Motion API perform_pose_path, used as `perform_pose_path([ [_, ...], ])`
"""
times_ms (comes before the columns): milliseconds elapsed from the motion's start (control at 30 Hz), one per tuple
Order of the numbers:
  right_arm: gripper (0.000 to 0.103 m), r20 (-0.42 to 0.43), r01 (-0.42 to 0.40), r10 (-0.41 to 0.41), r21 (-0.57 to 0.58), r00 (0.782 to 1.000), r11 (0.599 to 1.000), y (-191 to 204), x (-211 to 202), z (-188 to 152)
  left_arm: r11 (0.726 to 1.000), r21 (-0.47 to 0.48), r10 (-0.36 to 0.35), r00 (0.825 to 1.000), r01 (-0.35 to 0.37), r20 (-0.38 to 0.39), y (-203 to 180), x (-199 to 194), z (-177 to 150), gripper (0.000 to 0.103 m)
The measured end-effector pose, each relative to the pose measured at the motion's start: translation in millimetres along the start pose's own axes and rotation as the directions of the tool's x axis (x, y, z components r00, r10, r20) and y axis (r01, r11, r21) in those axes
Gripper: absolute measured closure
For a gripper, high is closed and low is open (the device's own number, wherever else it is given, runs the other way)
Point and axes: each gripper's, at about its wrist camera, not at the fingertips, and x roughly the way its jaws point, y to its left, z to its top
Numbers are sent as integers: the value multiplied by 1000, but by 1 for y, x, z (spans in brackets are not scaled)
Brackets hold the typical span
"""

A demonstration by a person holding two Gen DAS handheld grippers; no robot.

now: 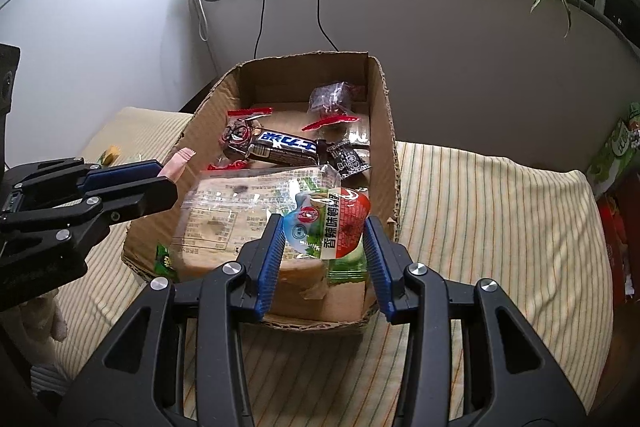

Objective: Organize snacks
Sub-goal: 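Carry both candies into the box and open both grippers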

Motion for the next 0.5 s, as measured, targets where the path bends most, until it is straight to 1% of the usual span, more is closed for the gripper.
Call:
perform_pose_path([
  [233,59,0,4,-4,-7,1000,1000,0,0,0,1000,3,5,1000,-5,-2,-2,0,0,84],
  [267,59,1,6,-6,-6,1000,1000,1,-1,0,1000,4,4,1000,-4,-2,-2,0,0,83],
  [300,59,4,9,-9,-4,1000,1000,0,-1,0,1000,4,5,1000,-5,-1,-2,-1,0,76],
  [367,59,5,11,-11,-1,1000,1000,0,-2,0,1000,3,6,1000,-6,2,-2,-1,0,75],
  [400,57,7,13,-13,2,1000,1000,-1,-3,0,1000,3,5,1000,-5,2,-2,-2,0,75],
  [433,51,9,15,-15,5,1000,1000,-1,-3,1,1000,4,7,1000,-7,3,-2,-2,0,75],
  [500,48,12,5,-6,9,1000,1000,-1,-4,1,1000,5,8,1000,-8,2,-2,-2,-1,73],
])
